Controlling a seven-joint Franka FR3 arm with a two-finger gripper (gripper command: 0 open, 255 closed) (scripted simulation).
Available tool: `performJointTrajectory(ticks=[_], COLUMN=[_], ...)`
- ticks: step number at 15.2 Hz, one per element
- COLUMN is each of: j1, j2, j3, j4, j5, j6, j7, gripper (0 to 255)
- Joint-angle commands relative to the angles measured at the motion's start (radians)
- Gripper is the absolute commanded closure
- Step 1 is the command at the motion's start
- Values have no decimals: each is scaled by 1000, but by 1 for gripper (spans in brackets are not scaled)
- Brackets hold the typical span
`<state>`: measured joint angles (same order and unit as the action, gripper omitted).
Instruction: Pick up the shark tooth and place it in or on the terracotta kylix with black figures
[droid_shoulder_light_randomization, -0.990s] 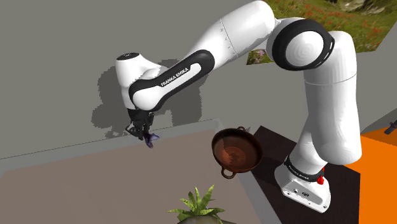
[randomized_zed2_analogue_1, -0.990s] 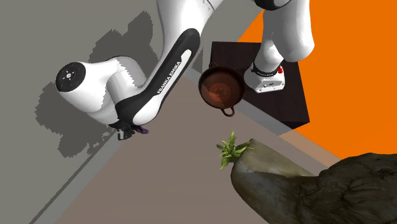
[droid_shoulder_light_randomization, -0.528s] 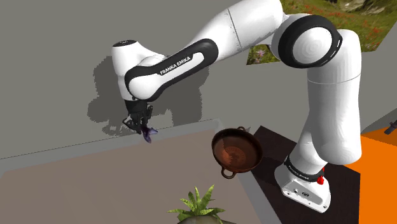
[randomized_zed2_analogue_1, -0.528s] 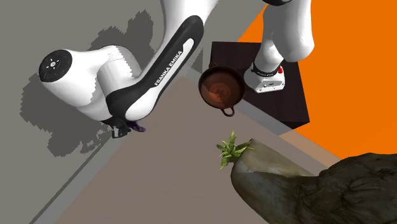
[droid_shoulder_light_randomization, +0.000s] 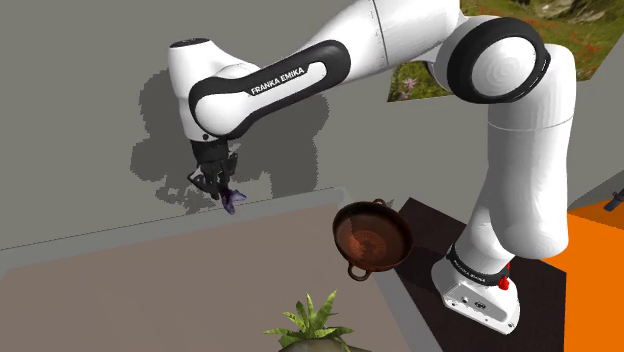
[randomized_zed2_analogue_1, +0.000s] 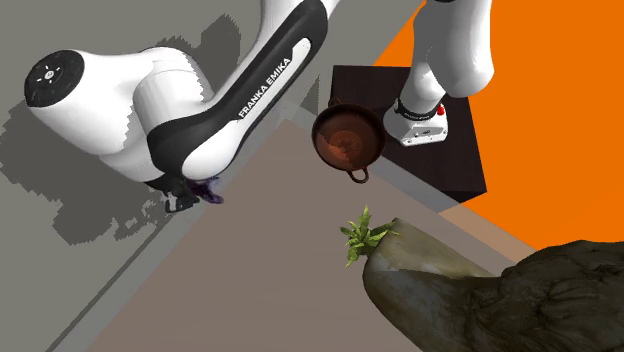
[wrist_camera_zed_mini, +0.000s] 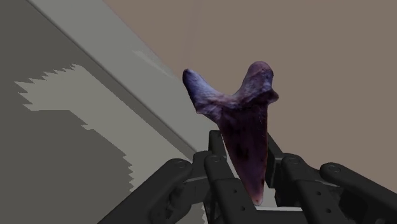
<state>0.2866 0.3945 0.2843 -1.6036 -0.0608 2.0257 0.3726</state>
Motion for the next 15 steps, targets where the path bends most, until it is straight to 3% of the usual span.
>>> performJointTrajectory(ticks=[1,13,15], j1=[0,2,-17], j2=[-7,-30,-124], j3=[1,6,11], j4=[16,132,1], j5=[2,10,35], j6=[-23,-161,-122], j7=[-1,-1,-12], gripper=[255,255,255])
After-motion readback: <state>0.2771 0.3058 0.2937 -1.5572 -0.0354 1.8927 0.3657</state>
